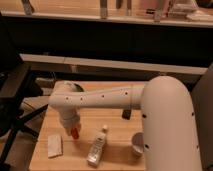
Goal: Place the pepper on the white sponge
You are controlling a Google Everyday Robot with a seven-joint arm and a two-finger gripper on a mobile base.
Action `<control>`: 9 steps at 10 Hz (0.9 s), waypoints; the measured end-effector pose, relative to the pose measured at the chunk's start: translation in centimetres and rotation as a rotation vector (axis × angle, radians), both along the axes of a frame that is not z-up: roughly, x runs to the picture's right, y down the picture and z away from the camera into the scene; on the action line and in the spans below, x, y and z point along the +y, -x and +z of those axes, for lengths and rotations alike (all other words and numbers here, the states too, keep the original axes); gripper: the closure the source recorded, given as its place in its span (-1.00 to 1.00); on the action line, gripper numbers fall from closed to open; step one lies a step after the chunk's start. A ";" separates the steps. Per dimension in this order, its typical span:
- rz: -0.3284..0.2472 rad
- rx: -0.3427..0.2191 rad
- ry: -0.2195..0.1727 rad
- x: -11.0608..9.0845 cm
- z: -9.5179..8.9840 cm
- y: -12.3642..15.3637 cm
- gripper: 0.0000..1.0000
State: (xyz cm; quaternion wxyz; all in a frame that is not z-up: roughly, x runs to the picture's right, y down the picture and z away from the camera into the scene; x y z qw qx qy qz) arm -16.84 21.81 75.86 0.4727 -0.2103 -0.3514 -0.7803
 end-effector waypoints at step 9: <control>-0.108 -0.083 0.007 1.4 -0.9 4.2 0.97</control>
